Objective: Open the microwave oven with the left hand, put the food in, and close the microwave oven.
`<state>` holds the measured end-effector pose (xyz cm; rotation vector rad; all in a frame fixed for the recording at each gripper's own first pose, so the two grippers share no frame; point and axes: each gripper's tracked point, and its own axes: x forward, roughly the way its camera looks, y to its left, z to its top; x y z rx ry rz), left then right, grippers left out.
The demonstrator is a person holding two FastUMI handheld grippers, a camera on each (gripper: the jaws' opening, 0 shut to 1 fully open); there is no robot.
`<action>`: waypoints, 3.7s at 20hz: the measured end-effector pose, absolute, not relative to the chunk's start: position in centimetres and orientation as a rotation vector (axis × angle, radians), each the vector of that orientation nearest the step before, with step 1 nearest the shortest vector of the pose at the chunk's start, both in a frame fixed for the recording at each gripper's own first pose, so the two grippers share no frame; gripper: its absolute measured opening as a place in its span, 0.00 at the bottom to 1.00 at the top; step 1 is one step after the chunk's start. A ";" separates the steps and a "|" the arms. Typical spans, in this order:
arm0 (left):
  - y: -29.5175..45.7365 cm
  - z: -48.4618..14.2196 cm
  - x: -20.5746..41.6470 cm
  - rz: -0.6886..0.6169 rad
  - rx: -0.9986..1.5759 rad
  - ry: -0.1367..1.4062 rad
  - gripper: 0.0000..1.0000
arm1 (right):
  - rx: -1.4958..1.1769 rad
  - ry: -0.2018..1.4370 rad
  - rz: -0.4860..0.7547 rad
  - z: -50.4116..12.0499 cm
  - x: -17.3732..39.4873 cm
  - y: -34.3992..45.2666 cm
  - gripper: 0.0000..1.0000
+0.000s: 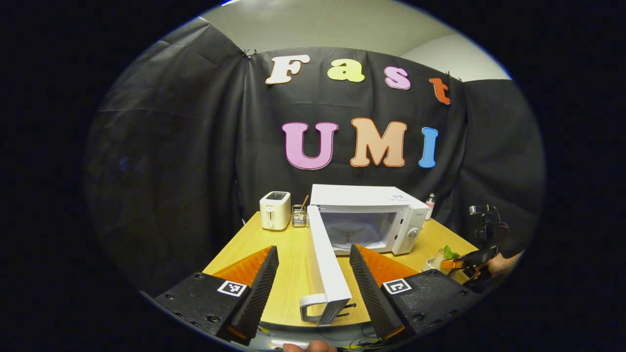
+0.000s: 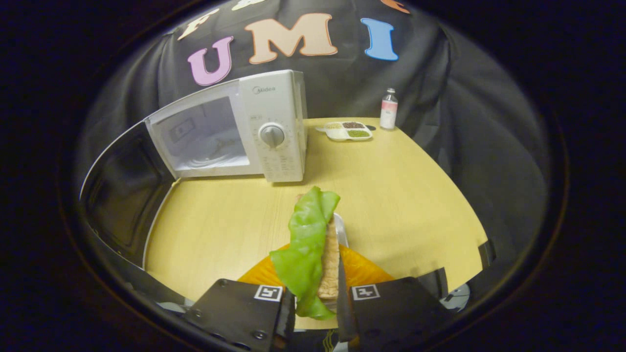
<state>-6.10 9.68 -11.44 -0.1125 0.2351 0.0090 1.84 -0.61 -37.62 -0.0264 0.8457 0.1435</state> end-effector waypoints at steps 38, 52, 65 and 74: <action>15.3 -16.7 -8.2 0.179 -0.212 0.389 0.87 | 1.267 0.721 -0.055 -35.1 18.5 29.2 0.31; 16.5 -16.7 -11.5 0.259 -0.178 0.422 0.87 | 1.333 0.659 -0.147 -40.1 21.9 31.7 0.24; 16.7 -15.6 -12.4 0.256 -0.133 0.413 0.88 | 0.778 0.607 -0.049 -40.0 22.0 30.9 0.72; 16.1 -15.9 -11.7 0.220 -0.145 0.419 0.88 | 0.354 0.546 0.056 -39.0 22.0 29.5 0.93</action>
